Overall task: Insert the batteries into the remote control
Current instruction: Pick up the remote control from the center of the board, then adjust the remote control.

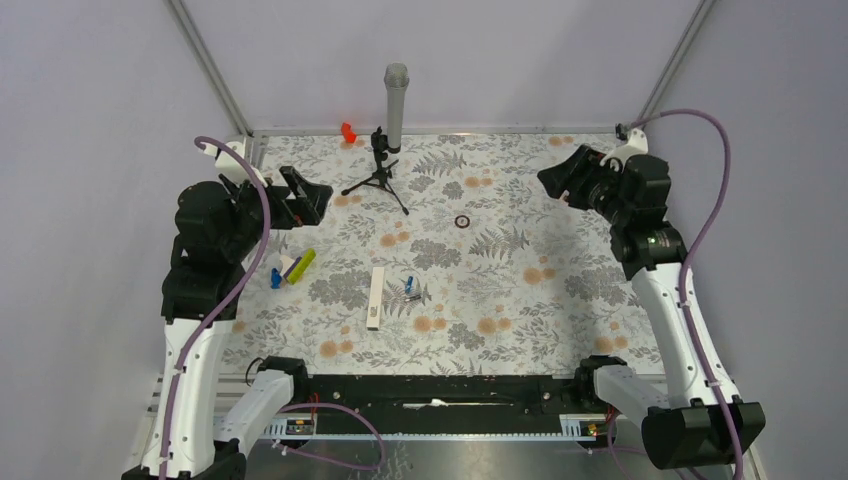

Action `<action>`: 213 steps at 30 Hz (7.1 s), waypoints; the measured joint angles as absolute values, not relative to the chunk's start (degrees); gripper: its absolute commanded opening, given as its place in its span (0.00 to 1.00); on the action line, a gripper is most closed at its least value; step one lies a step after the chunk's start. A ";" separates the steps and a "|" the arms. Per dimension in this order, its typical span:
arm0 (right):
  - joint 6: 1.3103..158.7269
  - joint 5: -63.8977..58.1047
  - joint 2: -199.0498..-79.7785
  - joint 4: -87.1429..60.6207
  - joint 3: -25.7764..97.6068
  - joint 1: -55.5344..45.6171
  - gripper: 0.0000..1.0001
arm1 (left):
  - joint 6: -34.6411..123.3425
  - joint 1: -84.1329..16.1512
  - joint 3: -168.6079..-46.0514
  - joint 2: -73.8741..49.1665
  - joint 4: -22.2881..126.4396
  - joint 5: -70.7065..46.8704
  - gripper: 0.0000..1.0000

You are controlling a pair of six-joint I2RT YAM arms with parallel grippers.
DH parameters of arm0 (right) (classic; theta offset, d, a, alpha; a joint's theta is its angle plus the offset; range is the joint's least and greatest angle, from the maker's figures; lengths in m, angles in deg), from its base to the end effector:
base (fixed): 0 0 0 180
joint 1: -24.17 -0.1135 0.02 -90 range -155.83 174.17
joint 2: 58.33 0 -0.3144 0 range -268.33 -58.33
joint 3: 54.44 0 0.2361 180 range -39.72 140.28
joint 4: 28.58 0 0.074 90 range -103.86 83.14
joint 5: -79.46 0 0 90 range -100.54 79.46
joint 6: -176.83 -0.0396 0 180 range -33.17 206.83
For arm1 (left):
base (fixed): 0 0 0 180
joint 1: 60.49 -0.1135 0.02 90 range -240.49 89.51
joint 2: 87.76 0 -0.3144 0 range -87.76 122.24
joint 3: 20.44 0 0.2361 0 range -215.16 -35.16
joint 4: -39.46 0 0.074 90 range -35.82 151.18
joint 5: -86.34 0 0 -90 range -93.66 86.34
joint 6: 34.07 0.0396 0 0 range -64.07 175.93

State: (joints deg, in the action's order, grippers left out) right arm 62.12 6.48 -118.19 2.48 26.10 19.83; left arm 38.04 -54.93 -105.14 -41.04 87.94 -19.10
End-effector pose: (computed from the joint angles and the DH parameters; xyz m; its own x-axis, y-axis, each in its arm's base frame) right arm 0.1916 0.0262 0.4486 -0.3135 0.3771 -0.8715 -0.2514 0.8521 0.4591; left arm 0.0994 -0.0203 0.4672 -0.2813 -0.2701 -0.9208 0.2811 0.8943 -0.3482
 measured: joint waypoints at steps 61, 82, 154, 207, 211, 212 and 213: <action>49.03 1.89 -116.86 -11.53 1.49 19.83 0.67 | 15.20 -22.23 -63.19 -19.10 69.56 8.66 0.33; 45.69 20.51 -117.14 -30.11 -4.06 18.89 0.89 | 27.88 -30.78 -84.35 -18.90 72.88 -18.40 0.00; 34.43 22.15 -135.70 -15.48 17.10 -6.92 0.12 | 48.34 -24.46 -87.65 -22.03 65.82 -28.76 0.81; 23.35 12.99 -128.37 -82.02 6.34 -6.92 0.00 | -18.48 -36.17 -82.30 -25.70 5.47 -42.03 0.48; 23.35 13.08 -128.37 -81.82 6.34 -6.92 0.00 | -18.04 -36.09 -82.30 -25.70 5.71 -41.59 0.52; 23.35 13.12 -128.37 -81.82 6.34 -6.92 0.00 | -18.00 -36.07 -82.30 -25.70 5.73 -41.35 0.51; 23.37 13.12 -128.37 -81.80 6.34 -6.92 0.00 | -17.98 -36.04 -82.30 -25.70 5.80 -41.15 0.48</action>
State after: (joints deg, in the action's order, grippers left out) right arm 23.37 13.12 -128.37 -81.80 6.34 -6.92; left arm -17.98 -36.04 -82.30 -25.70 5.80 -41.15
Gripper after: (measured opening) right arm 0.405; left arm 0.513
